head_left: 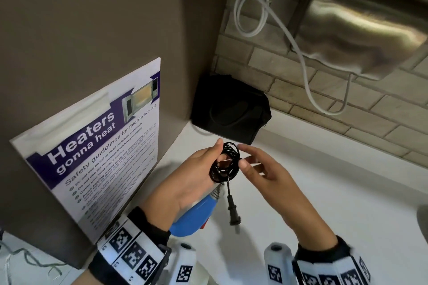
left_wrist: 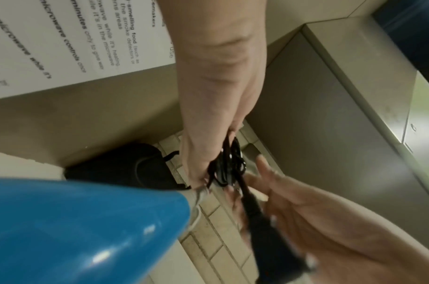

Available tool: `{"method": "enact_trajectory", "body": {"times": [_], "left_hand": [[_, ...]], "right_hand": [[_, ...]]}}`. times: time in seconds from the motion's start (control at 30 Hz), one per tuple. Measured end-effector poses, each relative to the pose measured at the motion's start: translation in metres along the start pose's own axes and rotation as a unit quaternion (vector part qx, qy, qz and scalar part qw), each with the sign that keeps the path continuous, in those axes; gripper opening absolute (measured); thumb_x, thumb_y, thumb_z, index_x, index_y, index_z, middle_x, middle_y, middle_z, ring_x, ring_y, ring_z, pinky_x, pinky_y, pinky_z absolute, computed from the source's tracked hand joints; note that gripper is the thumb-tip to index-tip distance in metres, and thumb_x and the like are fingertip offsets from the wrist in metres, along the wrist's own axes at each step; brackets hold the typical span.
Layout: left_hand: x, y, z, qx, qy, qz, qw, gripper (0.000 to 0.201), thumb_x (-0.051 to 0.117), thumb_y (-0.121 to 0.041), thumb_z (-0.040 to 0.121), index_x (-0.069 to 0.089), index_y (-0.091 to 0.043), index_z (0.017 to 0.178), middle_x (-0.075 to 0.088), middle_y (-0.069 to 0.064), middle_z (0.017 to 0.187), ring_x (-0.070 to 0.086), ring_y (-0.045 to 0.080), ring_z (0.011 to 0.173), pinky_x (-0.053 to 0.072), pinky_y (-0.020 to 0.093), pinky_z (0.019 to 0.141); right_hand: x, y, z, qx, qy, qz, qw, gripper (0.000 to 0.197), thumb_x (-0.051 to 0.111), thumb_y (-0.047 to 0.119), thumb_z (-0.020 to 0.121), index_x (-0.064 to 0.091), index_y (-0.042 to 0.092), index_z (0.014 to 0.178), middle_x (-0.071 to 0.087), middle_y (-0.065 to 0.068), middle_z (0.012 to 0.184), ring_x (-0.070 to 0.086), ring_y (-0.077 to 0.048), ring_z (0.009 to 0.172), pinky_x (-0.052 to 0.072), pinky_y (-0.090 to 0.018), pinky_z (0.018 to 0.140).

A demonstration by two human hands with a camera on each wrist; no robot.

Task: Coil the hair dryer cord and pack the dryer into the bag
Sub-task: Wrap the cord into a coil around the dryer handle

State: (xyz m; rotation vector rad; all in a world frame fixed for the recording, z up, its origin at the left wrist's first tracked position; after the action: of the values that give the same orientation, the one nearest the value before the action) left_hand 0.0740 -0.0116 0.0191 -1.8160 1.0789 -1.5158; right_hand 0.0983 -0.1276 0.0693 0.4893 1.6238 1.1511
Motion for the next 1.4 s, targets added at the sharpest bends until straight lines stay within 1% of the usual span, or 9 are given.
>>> {"method": "enact_trajectory", "body": {"times": [0.27,0.47,0.63,0.77,0.9,1.0,1.1,1.27,1.4], "left_hand": [[0.005,0.01,-0.006,-0.004,0.053,0.073,0.996,0.044,0.035,-0.037,0.1,0.058,-0.009,0.124,0.066,0.012,0.123,0.06,0.019,0.119,0.039,0.037,0.109],[-0.006,0.022,0.002,-0.013,0.019,0.076,0.997,0.046,0.034,-0.039,0.099,0.058,-0.01,0.125,0.068,0.011,0.119,0.062,0.018,0.116,0.039,0.039,0.11],[0.0,0.02,0.0,0.002,0.046,0.094,0.994,0.053,0.05,-0.052,0.088,0.057,-0.012,0.123,0.067,0.008,0.121,0.06,0.016,0.118,0.039,0.036,0.108],[-0.001,0.017,0.0,0.03,0.041,0.194,0.98,0.036,0.061,-0.038,0.088,0.057,-0.015,0.116,0.068,0.007,0.117,0.062,0.017,0.115,0.041,0.041,0.108],[0.001,0.012,-0.002,0.048,-0.014,0.195,0.98,0.027,0.043,-0.03,0.1,0.055,-0.016,0.119,0.072,0.001,0.109,0.07,0.013,0.099,0.051,0.028,0.093],[-0.01,0.008,-0.001,0.064,-0.078,0.224,0.969,0.028,0.039,-0.035,0.1,0.057,-0.019,0.114,0.069,0.002,0.108,0.067,0.013,0.101,0.054,0.028,0.089],[-0.012,0.008,-0.002,0.061,-0.092,0.242,0.964,0.031,0.037,-0.038,0.1,0.057,-0.018,0.112,0.068,0.004,0.105,0.068,0.016,0.098,0.054,0.036,0.092],[-0.024,0.003,-0.002,0.055,-0.137,0.181,0.972,0.026,0.039,-0.032,0.1,0.057,-0.013,0.098,0.071,0.003,0.089,0.073,0.014,0.077,0.058,0.026,0.076],[-0.022,-0.008,-0.006,0.049,-0.091,0.062,0.993,0.022,0.035,-0.016,0.1,0.051,-0.003,0.091,0.073,0.021,0.101,0.07,0.038,0.093,0.051,0.045,0.095]], "right_hand": [[-0.004,-0.009,0.016,0.006,0.01,0.022,1.0,0.02,0.054,0.026,0.096,0.07,0.015,0.091,0.066,0.0,0.075,0.058,-0.005,0.064,0.049,-0.022,0.068],[0.016,-0.008,0.012,-0.014,0.093,-0.014,0.995,0.017,0.059,0.029,0.093,0.063,0.019,0.107,0.068,0.006,0.092,0.061,-0.007,0.075,0.053,-0.025,0.072],[0.011,-0.016,0.017,0.011,0.062,0.032,0.997,0.017,0.06,0.027,0.093,0.065,0.011,0.097,0.066,0.003,0.075,0.059,-0.01,0.066,0.051,-0.032,0.071],[0.008,-0.018,0.019,0.032,0.052,0.108,0.992,0.022,0.056,0.022,0.095,0.062,0.001,0.095,0.063,0.004,0.066,0.055,-0.009,0.06,0.048,-0.024,0.064],[0.007,-0.01,0.016,0.019,0.019,0.079,0.996,0.016,0.06,0.02,0.093,0.061,0.01,0.105,0.067,0.002,0.082,0.058,0.0,0.059,0.046,-0.015,0.059],[0.015,-0.013,0.01,0.032,0.023,0.024,0.999,0.043,0.072,0.029,0.083,0.051,0.025,0.12,0.065,0.001,0.101,0.063,-0.001,0.075,0.049,-0.015,0.063],[0.026,-0.012,0.004,0.024,0.049,-0.043,0.998,0.045,0.07,0.026,0.084,0.046,0.026,0.122,0.066,0.007,0.095,0.063,-0.005,0.081,0.052,-0.019,0.067],[0.032,0.001,-0.006,-0.052,0.05,-0.166,0.983,0.03,0.045,0.013,0.096,0.049,0.022,0.125,0.061,0.016,0.071,0.057,-0.004,0.062,0.042,-0.013,0.057],[0.026,0.006,-0.017,-0.109,0.045,-0.231,0.966,0.047,0.039,0.001,0.093,0.056,0.03,0.126,0.053,0.018,0.066,0.051,-0.006,0.063,0.039,-0.014,0.061]]}}
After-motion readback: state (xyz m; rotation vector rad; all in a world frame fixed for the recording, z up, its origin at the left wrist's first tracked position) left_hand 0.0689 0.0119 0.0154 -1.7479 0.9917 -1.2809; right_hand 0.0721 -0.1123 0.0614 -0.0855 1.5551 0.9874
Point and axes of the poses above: each hand's wrist, its own z-axis towards the middle knuckle, its own x-axis out of the palm, y = z × x, the point moved 10 cm from there along z, towards the middle knuckle
